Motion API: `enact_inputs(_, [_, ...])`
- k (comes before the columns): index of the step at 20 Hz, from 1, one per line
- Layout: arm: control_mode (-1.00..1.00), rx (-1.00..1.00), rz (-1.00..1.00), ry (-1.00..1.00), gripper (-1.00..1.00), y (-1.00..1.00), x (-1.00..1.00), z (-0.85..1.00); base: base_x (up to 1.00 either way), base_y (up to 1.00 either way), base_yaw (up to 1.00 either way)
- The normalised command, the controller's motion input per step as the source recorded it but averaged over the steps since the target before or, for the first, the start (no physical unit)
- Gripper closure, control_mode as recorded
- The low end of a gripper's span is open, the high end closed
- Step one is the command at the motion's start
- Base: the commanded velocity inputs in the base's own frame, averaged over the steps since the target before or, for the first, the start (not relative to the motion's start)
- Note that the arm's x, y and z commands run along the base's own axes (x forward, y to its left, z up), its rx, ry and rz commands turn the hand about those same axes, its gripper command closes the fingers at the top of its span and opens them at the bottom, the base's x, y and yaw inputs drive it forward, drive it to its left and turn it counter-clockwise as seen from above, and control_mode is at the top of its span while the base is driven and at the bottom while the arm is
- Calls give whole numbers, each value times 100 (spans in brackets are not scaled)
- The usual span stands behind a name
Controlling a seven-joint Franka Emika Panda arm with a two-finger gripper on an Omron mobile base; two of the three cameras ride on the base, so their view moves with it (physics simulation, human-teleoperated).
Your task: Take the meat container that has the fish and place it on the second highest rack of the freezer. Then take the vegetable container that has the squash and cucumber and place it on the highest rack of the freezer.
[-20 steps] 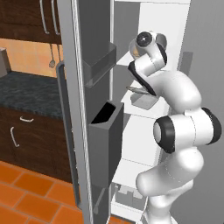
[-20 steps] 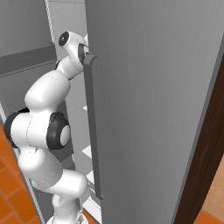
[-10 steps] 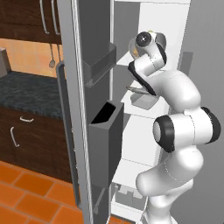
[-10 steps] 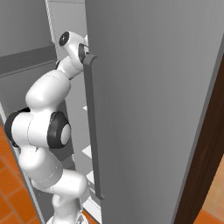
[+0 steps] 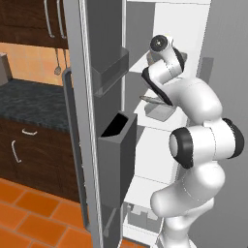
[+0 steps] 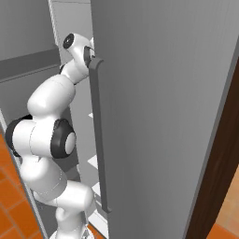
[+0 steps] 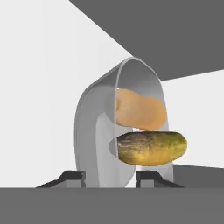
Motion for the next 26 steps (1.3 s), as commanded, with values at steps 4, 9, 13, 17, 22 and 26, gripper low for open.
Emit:
enact_inputs(4, [-100, 0, 0, 0, -100, 0, 0, 0, 0, 0, 0])
enact_inputs(9, [-100, 0, 0, -26, -100, 7, -74, 0, 0, 0, 0])
enact_inputs(13, [-100, 0, 1, -31, -100, 30, -100, -10, 0, 0, 0])
enact_inputs(17, [-100, 0, 6, -9, -100, 28, -100, 23, 0, 0, 0])
enact_inputs(22, [-100, 0, 19, 25, -100, 9, -100, 37, 0, 0, 0])
enact_inputs(26, [-100, 0, 26, 34, -100, 0, -100, 1, 0, 0, 0])
